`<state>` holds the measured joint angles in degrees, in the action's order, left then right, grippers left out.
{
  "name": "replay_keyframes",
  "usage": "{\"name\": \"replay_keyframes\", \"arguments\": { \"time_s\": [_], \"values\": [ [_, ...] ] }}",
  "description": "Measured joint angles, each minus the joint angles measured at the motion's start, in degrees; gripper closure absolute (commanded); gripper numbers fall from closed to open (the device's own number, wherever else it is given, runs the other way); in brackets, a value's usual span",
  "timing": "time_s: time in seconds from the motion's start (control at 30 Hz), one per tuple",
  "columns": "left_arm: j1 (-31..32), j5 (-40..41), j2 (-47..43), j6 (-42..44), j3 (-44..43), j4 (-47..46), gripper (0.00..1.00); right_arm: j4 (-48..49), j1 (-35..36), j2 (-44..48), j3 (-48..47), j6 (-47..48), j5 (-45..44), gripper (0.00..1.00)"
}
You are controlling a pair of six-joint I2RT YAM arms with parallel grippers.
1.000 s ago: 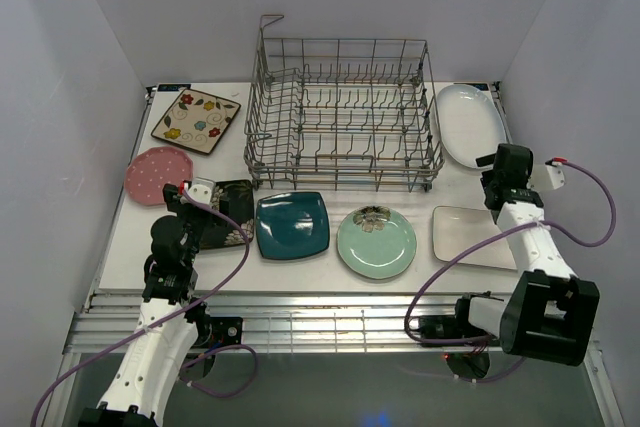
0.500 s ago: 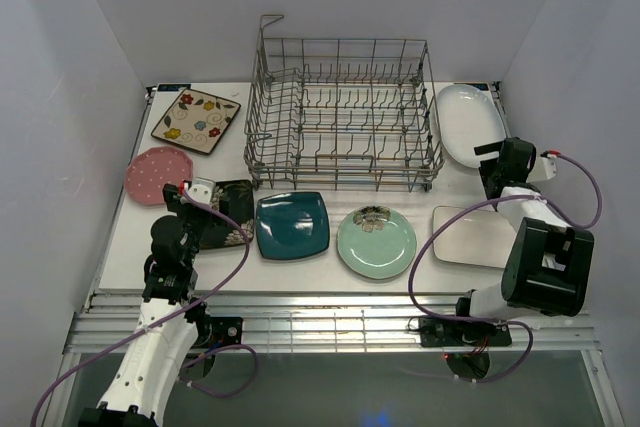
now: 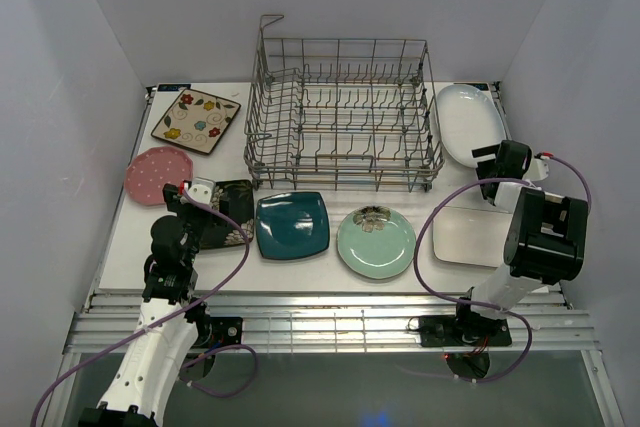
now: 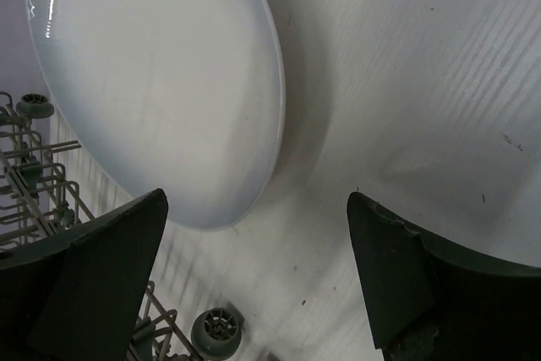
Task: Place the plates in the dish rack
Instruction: Pick up the plate at the center of the board.
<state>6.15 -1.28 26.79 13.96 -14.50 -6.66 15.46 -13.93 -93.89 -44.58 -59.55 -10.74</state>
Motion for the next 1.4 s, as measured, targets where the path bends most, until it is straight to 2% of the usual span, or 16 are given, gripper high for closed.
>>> {"name": "replay_keyframes", "arguments": {
  "time_s": [0.17,0.53,0.7,0.83,1.0,1.13,1.17,1.2,1.23,1.3,1.33,1.4],
  "values": [
    [0.0,0.0,0.0,0.0,0.0,0.0,0.02,3.4,-0.3,-1.0,0.0,-0.1,0.0,0.2],
    [0.0,0.0,0.0,0.0,0.0,0.0,0.02,9.1,-1.5,-8.3,-1.8,-1.6,1.1,0.24],
    [0.0,0.0,0.1,0.0,0.0,0.0,0.02,10.5,-2.0,-9.1,-1.8,-1.9,1.5,0.29],
    [0.0,0.0,0.1,0.0,0.0,0.0,0.02,11.7,-2.4,-10.1,-1.8,-2.5,2.0,0.42],
    [0.0,0.0,0.1,0.0,0.0,0.0,0.02,12.6,-2.7,-11.0,-1.8,-3.1,2.6,0.51],
    [0.0,0.0,0.1,0.0,0.0,0.0,0.02,12.8,-2.8,-11.3,-1.8,-3.5,3.1,0.65],
    [0.0,0.0,0.1,0.0,0.0,0.0,0.02,13.0,-2.8,-11.4,-1.8,-3.5,3.3,0.72],
    [0.0,0.0,0.1,0.0,0.0,0.0,0.02,13.0,-2.9,-11.4,-1.8,-3.5,3.4,0.73],
    [0.0,0.0,0.1,0.0,0.0,0.0,0.02,13.0,-2.9,-11.4,-1.8,-3.6,3.4,0.79],
    [0.0,0.0,0.1,0.0,0.0,0.0,0.02,12.8,-3.0,-11.5,-1.7,-3.6,3.5,0.85],
    [0.0,0.0,0.1,0.0,0.0,0.0,0.02,12.6,-3.0,-11.5,-1.7,-3.7,3.5,0.92],
    [0.0,0.0,0.2,0.0,0.0,0.0,0.02,12.5,-3.0,-11.5,-1.7,-4.7,3.4,0.92]
  ]
}}
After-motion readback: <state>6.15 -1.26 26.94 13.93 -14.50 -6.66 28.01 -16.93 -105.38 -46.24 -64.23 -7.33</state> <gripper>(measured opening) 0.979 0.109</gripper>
